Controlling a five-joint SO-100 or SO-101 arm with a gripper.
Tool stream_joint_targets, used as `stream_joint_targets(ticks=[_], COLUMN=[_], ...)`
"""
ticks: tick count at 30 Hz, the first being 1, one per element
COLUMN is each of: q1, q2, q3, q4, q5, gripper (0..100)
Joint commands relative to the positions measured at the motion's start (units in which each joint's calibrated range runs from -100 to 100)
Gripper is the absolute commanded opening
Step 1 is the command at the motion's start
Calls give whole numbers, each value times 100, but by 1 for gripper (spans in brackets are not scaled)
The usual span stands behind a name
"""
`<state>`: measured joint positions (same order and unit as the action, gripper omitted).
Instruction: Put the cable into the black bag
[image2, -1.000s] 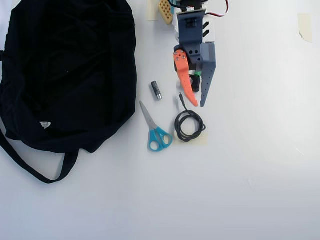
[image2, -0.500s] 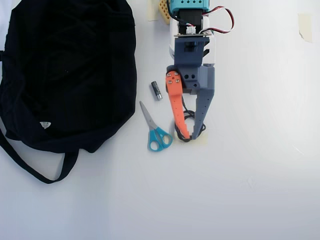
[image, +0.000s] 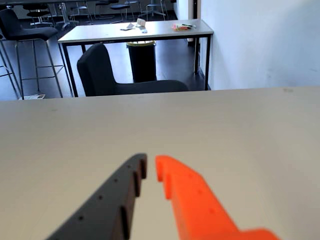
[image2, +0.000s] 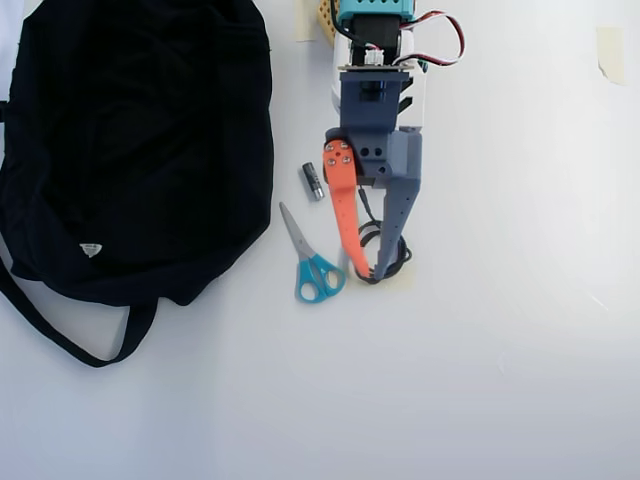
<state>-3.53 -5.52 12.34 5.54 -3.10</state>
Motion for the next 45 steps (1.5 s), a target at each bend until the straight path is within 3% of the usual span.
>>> stream_joint_targets(ticks=[1,12,28,33,37,45], q1=[-14,1,-59,-171,-268,-395], q2=[-128,-145,-70,-29,-112,-128], q3=[-210,-156,-1594,-1684,-1692,-1827], q4=[49,144,5553,7146,7853,8748], q5=[22,27,37,567,866,861], gripper=[2,2,2,2,2,2])
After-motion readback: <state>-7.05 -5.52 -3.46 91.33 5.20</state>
